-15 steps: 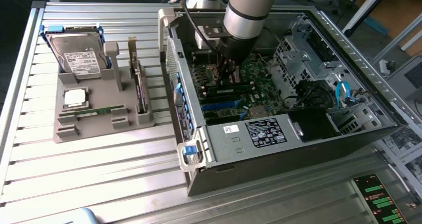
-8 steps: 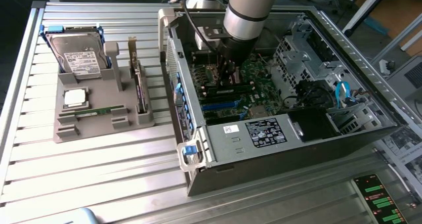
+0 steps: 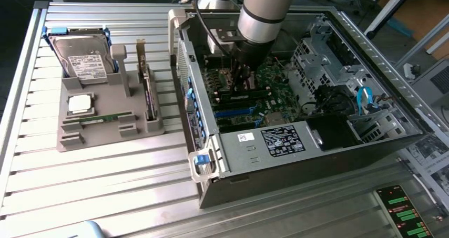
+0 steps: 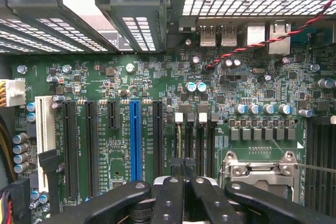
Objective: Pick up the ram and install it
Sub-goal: 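Press down the ram until it locks into place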
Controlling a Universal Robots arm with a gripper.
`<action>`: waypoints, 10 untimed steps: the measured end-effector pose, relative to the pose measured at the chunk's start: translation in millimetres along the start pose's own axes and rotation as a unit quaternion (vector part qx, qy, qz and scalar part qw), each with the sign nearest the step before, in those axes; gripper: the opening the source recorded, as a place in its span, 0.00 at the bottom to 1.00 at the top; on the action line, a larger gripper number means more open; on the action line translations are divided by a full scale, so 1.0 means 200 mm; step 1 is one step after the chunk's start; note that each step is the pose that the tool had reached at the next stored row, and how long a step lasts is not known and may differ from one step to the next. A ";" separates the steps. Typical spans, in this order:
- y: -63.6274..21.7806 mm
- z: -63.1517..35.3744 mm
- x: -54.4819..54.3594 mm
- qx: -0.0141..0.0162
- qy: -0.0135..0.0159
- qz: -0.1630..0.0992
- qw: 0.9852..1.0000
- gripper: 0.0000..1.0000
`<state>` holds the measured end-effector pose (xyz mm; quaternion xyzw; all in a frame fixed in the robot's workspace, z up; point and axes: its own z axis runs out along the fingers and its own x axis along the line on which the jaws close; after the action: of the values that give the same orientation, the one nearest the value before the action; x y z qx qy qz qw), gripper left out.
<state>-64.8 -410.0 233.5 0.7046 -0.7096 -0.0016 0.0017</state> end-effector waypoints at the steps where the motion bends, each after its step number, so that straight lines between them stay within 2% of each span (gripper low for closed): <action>1: 0.000 0.002 0.00 0.000 0.000 0.000 1.000 0.10; 10: 0.000 0.012 0.00 0.000 0.000 0.000 1.000 0.10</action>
<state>-64.9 -410.9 231.0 0.7045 -0.7097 -0.0016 0.0018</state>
